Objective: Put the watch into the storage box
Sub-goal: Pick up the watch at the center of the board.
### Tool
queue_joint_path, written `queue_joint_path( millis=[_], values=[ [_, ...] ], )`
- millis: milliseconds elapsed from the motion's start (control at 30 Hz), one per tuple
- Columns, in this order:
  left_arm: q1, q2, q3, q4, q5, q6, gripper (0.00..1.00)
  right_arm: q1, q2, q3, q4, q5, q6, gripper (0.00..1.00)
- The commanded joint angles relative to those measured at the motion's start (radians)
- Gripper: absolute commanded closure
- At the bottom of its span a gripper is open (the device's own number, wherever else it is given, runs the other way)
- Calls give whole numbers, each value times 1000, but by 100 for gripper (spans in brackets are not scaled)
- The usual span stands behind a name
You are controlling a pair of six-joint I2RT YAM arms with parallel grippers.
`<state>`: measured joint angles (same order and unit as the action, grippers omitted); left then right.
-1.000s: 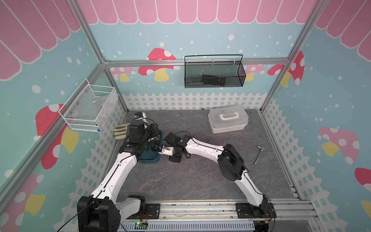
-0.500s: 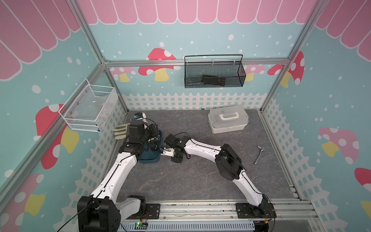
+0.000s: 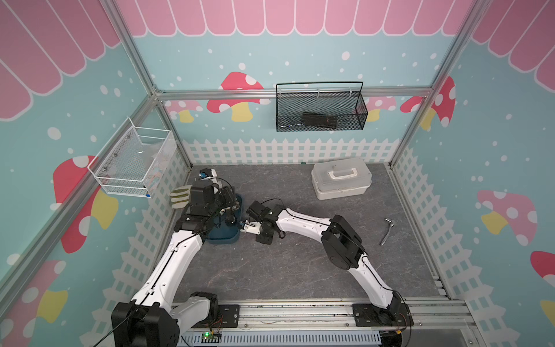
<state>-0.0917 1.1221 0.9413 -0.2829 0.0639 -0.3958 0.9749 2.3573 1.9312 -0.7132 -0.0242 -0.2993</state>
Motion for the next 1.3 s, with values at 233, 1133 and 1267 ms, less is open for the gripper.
queue_joint_path(
  millis=[233,1133,1267],
  values=[
    [16,-66,15,-28,-58,42,54,-69,-242,-209,149,-279,117,100],
    [-85,-315,-188,342,295,186,52,-316,-581,-352,739,-1188,696,100],
    [-123,-327,-217,359,276,250,52,-315,-552,-372,996,-1235,910,100]
  ],
)
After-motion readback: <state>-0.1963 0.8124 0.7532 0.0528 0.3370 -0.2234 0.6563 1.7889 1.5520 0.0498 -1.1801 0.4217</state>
